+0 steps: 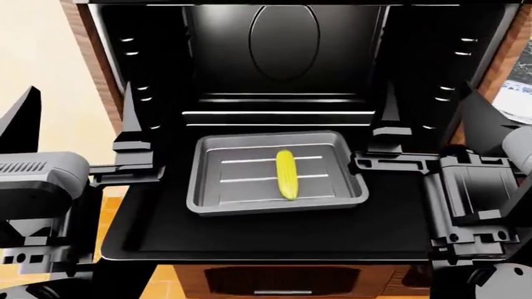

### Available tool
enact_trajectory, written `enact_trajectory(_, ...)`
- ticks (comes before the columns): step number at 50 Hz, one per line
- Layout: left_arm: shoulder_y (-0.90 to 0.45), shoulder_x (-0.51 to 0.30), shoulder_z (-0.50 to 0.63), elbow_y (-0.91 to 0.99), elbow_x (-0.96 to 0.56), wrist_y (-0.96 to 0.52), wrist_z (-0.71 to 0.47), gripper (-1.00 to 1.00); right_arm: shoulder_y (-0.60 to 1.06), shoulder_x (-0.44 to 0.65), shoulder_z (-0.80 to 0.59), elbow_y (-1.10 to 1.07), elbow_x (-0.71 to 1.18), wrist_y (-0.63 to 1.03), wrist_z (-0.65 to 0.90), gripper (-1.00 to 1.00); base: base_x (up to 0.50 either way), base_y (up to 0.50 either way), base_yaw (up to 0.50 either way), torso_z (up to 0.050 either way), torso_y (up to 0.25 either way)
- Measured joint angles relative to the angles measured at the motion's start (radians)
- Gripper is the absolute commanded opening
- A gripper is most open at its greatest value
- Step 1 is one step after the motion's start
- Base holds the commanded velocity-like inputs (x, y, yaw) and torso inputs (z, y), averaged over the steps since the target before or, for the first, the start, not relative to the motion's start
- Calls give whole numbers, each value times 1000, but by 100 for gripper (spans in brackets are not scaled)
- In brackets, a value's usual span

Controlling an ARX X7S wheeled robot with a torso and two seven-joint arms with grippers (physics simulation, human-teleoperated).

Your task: Pick the corn from the oven and place it on the plate on the counter.

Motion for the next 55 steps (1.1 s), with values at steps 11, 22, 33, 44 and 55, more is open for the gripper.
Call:
enact_trajectory(11, 2, -8, 7, -5, -6, 11, -9, 100, -6, 4, -2, 2, -7, -19, 9, 100, 136, 0, 0, 0, 1)
enact_trajectory(22, -1, -17, 9, -5, -16, 18, -19, 100, 30, 17, -21, 21, 29, 20, 19, 100, 0, 0, 0, 0, 0)
enact_trajectory(33, 0, -25, 5, -4, -27, 31, -29, 100, 162, -7, -61, 106, 146, 146, 51, 100, 0, 0, 0, 0, 0)
enact_trajectory(44, 1, -35, 14, 3, -32, 34, -45, 100, 258, -88, -59, 275, 392, 323, 211, 100, 0, 0, 0, 0, 0)
enact_trajectory(55, -3, -45, 34, 7, -35, 37, -62, 100, 375, -138, -92, 442, 576, 467, 412, 100, 0, 0, 0, 0, 0)
